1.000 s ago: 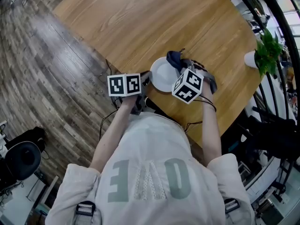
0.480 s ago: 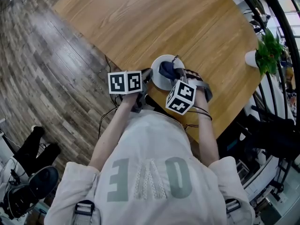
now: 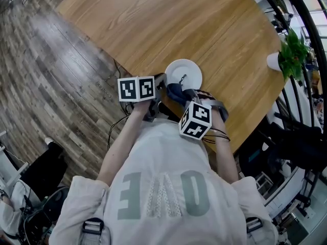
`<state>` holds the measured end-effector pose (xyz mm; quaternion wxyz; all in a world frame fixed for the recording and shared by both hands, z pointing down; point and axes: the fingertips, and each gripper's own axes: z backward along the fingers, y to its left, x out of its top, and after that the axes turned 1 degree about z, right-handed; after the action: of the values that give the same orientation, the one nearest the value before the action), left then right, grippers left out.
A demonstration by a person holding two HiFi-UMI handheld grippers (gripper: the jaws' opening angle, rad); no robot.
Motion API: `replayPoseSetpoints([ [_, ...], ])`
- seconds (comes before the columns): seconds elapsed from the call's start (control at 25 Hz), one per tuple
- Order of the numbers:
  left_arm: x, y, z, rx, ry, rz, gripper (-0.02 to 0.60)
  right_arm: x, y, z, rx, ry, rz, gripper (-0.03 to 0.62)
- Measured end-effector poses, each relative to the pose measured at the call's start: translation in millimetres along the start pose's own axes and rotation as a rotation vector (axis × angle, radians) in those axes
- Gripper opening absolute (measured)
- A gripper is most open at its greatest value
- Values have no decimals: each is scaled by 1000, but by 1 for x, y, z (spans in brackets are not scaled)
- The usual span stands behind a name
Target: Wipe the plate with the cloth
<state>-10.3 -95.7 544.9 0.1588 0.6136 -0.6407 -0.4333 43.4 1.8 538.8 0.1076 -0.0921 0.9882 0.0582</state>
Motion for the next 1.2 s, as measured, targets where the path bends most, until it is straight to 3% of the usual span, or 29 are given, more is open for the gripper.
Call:
replayPoseSetpoints([
  [0.2,-1,-1,-2,-3,1,2,25,1,-2,6,14,-47,-29,57],
  [0.44,-1,0,-1,4,-1,-6,25,-7,-92,18,-196,-34,-155,57],
  [0.6,-2,-1,-2,12,-3,-9,25,-12,-126,3,-217,6,-148,57],
  [1.04,3,3,2,21,-33,16,25,7,-130,-19,-266,45,-38,57],
  [1.2,3,3,2,31,-38,15,25,18,-97,-23,-195,38,15,57],
])
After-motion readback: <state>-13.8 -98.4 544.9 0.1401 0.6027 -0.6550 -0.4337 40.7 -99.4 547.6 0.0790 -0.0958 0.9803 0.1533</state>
